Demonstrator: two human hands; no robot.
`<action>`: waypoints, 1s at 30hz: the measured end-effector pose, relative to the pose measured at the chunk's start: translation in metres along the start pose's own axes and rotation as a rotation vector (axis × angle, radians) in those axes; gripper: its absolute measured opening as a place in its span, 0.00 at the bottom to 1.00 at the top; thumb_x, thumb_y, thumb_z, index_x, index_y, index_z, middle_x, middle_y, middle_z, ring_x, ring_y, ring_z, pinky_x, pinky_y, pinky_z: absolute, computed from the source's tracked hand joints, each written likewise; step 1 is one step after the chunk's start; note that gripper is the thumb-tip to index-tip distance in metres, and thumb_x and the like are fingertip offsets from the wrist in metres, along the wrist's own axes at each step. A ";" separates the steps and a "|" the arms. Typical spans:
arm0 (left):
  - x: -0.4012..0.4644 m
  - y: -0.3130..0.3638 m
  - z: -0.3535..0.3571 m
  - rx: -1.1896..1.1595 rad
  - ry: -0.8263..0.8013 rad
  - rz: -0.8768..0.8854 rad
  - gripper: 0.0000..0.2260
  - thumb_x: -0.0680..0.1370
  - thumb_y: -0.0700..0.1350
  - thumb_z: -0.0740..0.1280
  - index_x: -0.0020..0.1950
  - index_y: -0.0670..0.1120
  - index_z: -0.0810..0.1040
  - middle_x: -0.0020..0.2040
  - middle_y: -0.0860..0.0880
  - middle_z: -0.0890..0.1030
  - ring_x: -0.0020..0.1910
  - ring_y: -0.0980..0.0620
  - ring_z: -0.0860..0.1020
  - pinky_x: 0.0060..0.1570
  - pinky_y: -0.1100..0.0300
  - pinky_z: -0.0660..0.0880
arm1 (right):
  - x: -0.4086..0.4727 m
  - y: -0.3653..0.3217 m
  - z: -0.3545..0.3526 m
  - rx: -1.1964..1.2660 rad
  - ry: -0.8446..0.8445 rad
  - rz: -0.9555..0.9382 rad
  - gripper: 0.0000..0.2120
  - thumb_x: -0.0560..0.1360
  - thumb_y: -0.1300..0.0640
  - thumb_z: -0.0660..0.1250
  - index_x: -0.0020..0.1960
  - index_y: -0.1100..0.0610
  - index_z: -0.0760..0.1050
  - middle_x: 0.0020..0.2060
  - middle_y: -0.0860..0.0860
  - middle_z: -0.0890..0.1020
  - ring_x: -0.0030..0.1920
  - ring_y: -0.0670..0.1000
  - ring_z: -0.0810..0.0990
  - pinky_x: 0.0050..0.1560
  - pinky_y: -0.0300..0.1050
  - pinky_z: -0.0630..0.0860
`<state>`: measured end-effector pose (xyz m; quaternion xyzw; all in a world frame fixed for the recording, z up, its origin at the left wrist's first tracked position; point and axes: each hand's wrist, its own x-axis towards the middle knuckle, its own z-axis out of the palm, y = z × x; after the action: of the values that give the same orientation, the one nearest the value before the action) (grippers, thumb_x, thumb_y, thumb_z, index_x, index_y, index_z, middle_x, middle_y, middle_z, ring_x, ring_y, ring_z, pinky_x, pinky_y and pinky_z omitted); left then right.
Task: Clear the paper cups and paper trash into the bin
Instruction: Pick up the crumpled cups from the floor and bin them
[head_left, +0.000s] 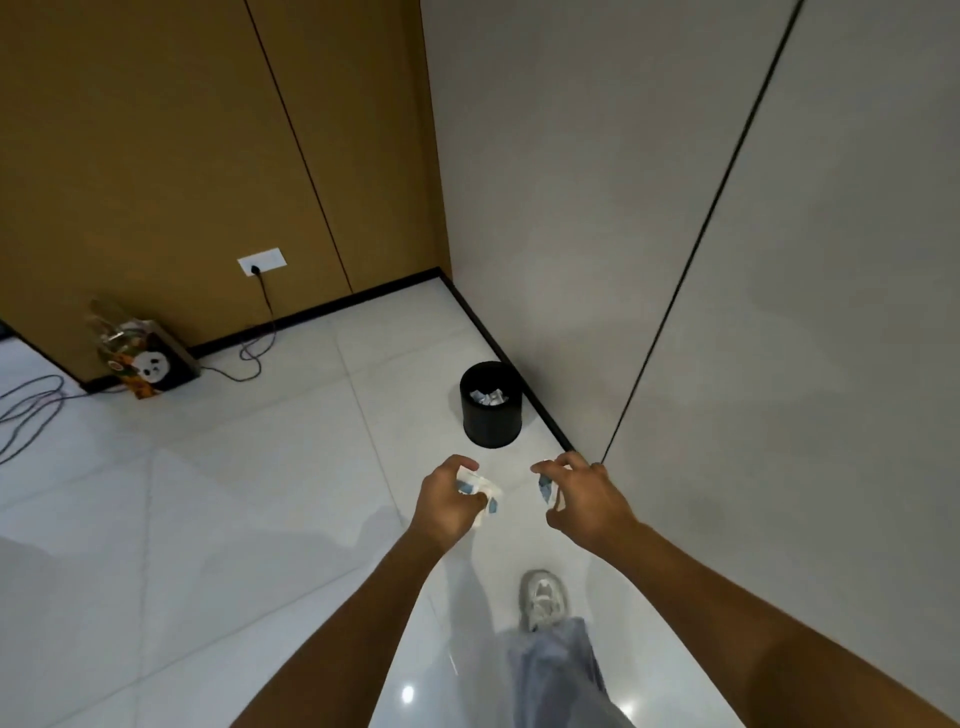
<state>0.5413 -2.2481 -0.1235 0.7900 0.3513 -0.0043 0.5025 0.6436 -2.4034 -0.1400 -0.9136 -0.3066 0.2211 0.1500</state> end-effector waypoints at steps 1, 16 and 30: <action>0.026 0.008 0.000 -0.009 0.001 -0.018 0.16 0.75 0.38 0.70 0.62 0.45 0.73 0.55 0.46 0.72 0.51 0.49 0.72 0.48 0.64 0.71 | 0.028 0.004 -0.008 0.002 -0.002 -0.002 0.29 0.73 0.62 0.67 0.71 0.45 0.67 0.66 0.48 0.68 0.62 0.56 0.67 0.56 0.46 0.75; 0.368 0.099 -0.052 -0.061 0.052 -0.158 0.14 0.73 0.36 0.70 0.57 0.42 0.76 0.47 0.48 0.74 0.46 0.50 0.75 0.47 0.59 0.75 | 0.413 -0.010 -0.108 -0.055 -0.141 -0.082 0.30 0.73 0.58 0.69 0.72 0.46 0.66 0.68 0.51 0.66 0.62 0.58 0.69 0.61 0.46 0.71; 0.635 0.080 -0.059 -0.039 -0.071 -0.389 0.17 0.74 0.35 0.69 0.62 0.44 0.73 0.52 0.49 0.72 0.49 0.51 0.73 0.46 0.60 0.76 | 0.661 0.012 -0.069 -0.059 -0.299 0.064 0.30 0.75 0.58 0.66 0.74 0.48 0.60 0.69 0.53 0.67 0.64 0.59 0.70 0.58 0.45 0.71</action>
<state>1.0440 -1.8715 -0.2597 0.6966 0.4793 -0.1222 0.5196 1.1552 -2.0080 -0.2920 -0.8838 -0.3025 0.3502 0.0688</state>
